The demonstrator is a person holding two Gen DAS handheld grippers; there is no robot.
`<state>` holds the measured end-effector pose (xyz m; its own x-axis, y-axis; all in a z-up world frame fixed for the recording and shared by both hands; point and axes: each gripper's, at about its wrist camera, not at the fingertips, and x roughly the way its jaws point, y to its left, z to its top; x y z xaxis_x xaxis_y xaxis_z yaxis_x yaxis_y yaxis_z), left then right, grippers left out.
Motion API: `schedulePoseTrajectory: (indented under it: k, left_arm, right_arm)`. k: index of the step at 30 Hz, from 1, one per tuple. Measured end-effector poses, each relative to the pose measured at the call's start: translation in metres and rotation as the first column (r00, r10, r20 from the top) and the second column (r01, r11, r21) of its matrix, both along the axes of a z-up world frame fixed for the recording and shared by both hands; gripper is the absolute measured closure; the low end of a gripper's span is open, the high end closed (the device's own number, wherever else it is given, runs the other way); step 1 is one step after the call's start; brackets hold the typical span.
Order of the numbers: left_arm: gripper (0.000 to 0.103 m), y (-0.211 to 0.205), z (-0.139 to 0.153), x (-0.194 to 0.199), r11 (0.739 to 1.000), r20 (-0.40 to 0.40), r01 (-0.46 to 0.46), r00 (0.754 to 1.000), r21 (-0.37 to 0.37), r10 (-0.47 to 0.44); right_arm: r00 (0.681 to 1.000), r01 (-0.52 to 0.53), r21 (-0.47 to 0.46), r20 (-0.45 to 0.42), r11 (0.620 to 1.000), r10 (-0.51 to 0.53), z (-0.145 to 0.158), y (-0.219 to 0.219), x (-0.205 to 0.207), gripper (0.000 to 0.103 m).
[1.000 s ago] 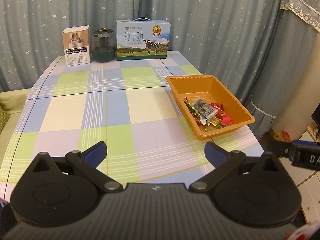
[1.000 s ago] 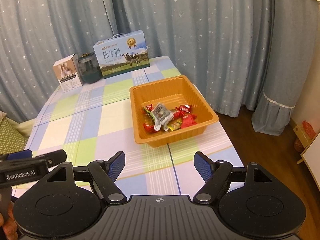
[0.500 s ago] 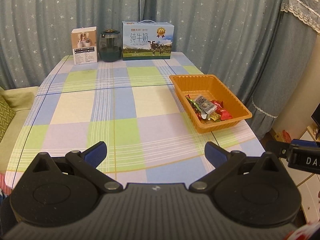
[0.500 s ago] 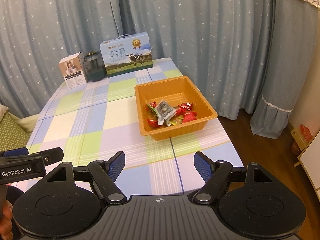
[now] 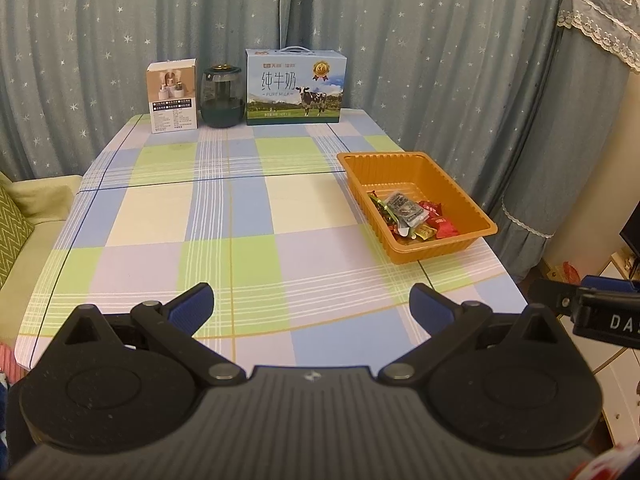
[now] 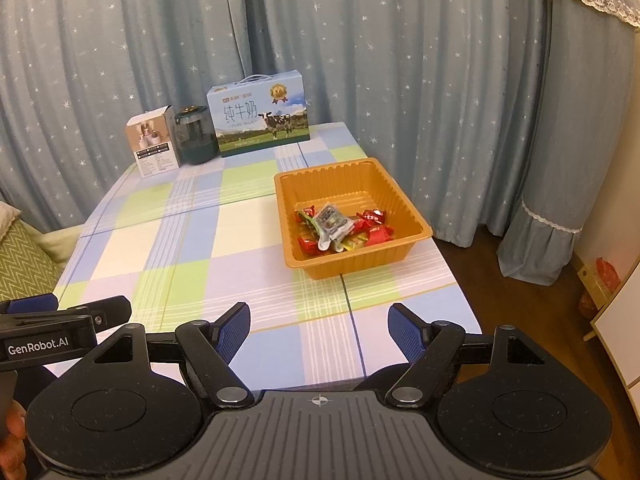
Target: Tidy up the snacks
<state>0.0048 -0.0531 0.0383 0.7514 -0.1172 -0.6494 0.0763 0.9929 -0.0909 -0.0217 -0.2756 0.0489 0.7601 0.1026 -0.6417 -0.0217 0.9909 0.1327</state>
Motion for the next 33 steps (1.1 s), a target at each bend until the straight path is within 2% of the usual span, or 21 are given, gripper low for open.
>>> schedulePoseTrajectory:
  k: [33]
  left_arm:
    - [0.0, -0.0036, 0.0007, -0.0012, 1.0, -0.001, 0.006, 1.0, -0.004, -0.006]
  right_arm:
    - [1.0, 0.012, 0.003, 0.001, 1.0, -0.012, 0.0019, -0.0001, -0.0004, 0.027]
